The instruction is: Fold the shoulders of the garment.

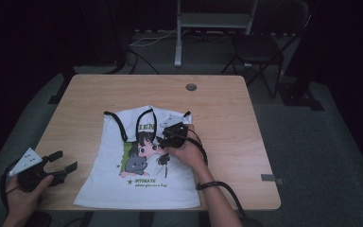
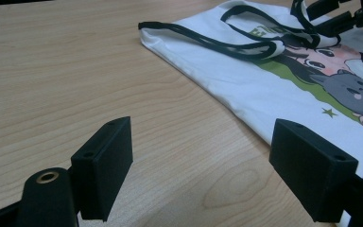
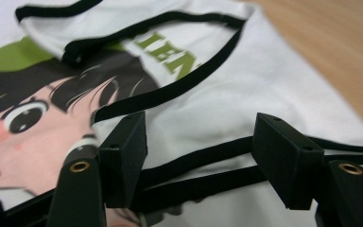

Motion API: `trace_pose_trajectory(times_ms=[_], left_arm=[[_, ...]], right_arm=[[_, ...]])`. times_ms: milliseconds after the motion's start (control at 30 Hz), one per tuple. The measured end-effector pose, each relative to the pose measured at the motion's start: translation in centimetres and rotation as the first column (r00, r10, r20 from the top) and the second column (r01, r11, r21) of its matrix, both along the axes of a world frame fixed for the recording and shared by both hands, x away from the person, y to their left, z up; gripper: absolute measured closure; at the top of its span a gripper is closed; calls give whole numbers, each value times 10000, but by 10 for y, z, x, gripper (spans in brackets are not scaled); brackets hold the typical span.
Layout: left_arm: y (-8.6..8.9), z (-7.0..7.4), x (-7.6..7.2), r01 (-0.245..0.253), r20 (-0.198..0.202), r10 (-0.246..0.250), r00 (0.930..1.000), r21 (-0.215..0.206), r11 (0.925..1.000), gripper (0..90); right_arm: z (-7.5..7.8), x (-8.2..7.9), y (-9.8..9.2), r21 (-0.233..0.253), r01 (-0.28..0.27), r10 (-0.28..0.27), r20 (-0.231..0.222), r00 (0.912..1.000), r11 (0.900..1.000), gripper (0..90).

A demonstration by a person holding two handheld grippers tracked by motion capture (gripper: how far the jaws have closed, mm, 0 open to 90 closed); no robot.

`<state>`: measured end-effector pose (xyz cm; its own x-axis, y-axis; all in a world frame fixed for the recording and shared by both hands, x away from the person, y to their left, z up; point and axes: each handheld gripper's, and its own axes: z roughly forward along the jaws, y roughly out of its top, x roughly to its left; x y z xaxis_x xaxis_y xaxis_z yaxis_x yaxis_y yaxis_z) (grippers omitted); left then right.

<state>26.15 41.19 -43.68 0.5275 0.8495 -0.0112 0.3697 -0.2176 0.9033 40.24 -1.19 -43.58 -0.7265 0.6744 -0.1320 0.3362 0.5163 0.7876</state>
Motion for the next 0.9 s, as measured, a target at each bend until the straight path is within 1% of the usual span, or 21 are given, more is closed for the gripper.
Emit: trace_pose_trajectory(times_ms=[67, 133, 200, 233, 300, 367, 400, 433, 500, 533, 567, 600, 667, 733, 767, 800, 900], left_arm=[[0, 0, 0, 30, 16, -30, 10000, -149, 9999, 216], [-1, 1, 1, 40, 61, -38, 10000, -250, 9997, 216], [-4, 5, 5, 96, 129, -93, 9999, -253, 9996, 216], [-5, 8, 8, 138, 179, -134, 9998, -249, 9996, 216], [-10, 14, 16, 182, 257, -176, 9995, -242, 9995, 216], [-14, 19, 27, 195, 226, -187, 9996, -353, 9992, 216], [-16, 22, 35, 224, 186, -215, 9996, -460, 9987, 216], [-16, 22, 35, 224, 186, -215, 9996, -460, 9987, 216], [-19, 26, 48, 193, 248, -174, 9995, -792, 9967, 216], [-22, 29, 60, 200, 204, -181, 9996, -1013, 9947, 216], [-22, 29, 60, 200, 204, -181, 9996, -1013, 9947, 216], [-25, 31, 68, 199, 127, -186, 9997, -1112, 9936, 216], [-29, 34, 78, 197, 32, -194, 9998, -1097, 9938, 216], [-31, 36, 88, 105, -56, -113, 9999, -1181, 9929, 216], [-32, 37, 92, 110, -94, -121, 9999, -1110, 9938, 216], [-33, 38, 96, 32, -136, -48, 9999, -1168, 9932, 216], [-33, 40, 106, -78, -259, 49, 9997, -1130, 9936, 215]], right_arm=[[5, 2, -6, 217, 357, -360, 141, 9993, 9991, 328], [10, 6, -17, 562, 827, -836, 150, 9964, 9950, 308], [15, 11, -32, 945, 1305, -1323, 133, 9911, 9869, 299], [17, 13, -40, 1085, 1580, -1593, 36, 9872, 9815, 293], [19, 16, -54, 1132, 2097, -2096, -136, 9777, 9712, 273], [20, 18, -65, 1067, 2260, -2237, -335, 9741, 9683, 258], [20, 18, -70, 998, 2314, -2290, -350, 9728, 9677, 251], [20, 18, -70, 998, 2314, -2290, -350, 9728, 9677, 251], [20, 18, -78, 890, 2403, -2378, -387, 9706, 9666, 236], [19, 17, -86, 839, 2463, -2441, -358, 9691, 9656, 233], [19, 17, -86, 839, 2463, -2441, -358, 9691, 9656, 233], [18, 16, -89, 914, 2528, -2503, -378, 9674, 9632, 231], [17, 14, -98, 996, 2660, -2629, -432, 9639, 9588, 220], [16, 14, -105, 1041, 2760, -2727, -444, 9611, 9555, 213], [16, 13, -109, 1082, 2821, -2790, -429, 9593, 9533, 210], [17, 12, -112, 1155, 2882, -2851, -424, 9575, 9506, 207], [20, 10, -122, 1349, 2962, -2951, -286, 9550, 9455, 202]])
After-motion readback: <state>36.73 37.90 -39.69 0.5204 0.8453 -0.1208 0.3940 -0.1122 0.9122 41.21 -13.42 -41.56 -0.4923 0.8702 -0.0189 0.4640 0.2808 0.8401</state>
